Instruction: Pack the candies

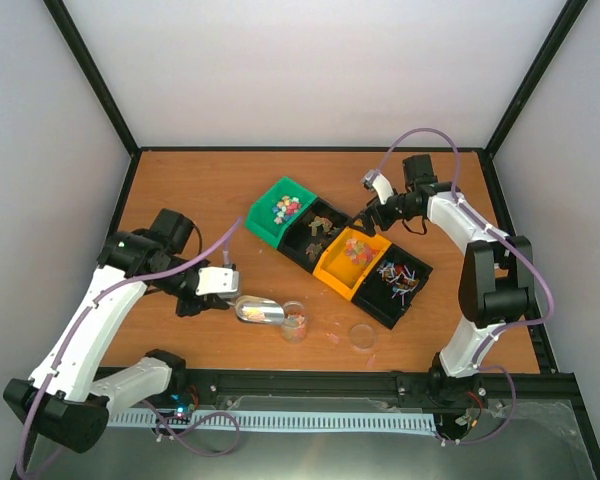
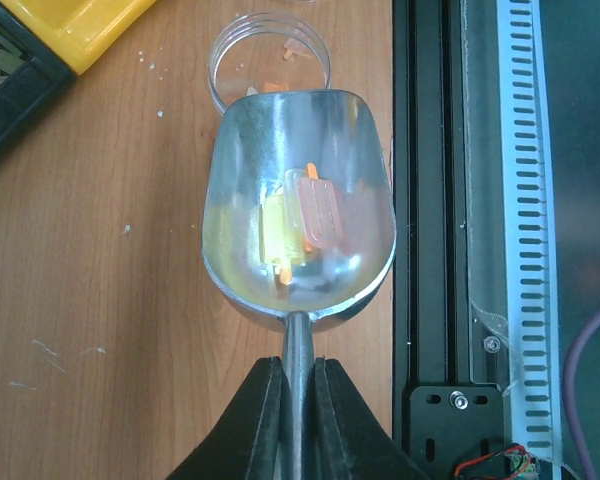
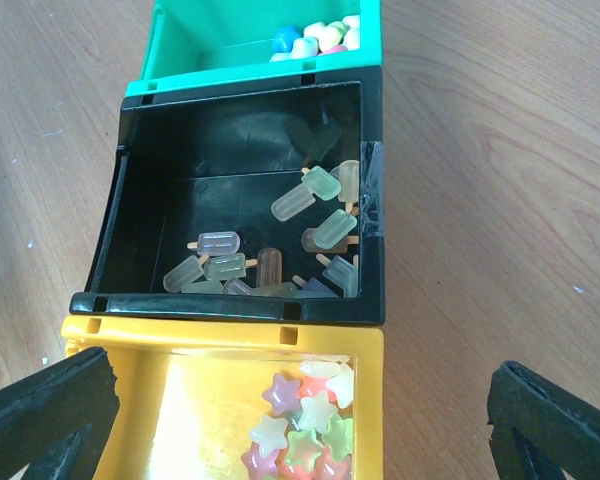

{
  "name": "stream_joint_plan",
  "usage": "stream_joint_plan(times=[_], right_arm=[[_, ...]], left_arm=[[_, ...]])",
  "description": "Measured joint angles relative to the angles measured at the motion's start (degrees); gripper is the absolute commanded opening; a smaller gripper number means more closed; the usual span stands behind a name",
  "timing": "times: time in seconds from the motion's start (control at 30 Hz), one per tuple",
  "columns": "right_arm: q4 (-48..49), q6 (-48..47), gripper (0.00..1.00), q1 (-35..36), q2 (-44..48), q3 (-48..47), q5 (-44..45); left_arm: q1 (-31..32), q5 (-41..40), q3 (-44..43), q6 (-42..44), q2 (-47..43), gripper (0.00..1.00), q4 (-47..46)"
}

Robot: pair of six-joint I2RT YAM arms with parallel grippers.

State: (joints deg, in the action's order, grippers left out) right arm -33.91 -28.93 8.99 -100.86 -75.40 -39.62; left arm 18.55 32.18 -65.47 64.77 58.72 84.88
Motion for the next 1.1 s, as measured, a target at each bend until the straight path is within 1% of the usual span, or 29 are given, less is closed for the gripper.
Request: stream_joint_plan(times=[0.2, 0.43, 0.7, 1.1], right_arm=[[1.0, 0.4, 1.00, 0.0, 0.2, 1.0, 0.0], [1.8, 0.5, 1.00, 0.0, 0.3, 1.7, 0.0], [2.0, 0.5, 1.00, 0.0, 0.3, 1.7, 0.2], [2.1, 0.5, 1.00, 0.0, 0.3, 1.7, 0.2]], left_arm=[[5.0, -2.8, -3.1, -5.1, 3.7, 0.02, -1.2], [9.0, -5.8, -4.6, -7.7, 6.1, 0.02, -1.8], [9.6, -7.7, -8.7, -8.9, 9.2, 0.02, -1.4], [9.8, -9.4, -8.9, -8.8, 9.0, 0.01, 0.3]])
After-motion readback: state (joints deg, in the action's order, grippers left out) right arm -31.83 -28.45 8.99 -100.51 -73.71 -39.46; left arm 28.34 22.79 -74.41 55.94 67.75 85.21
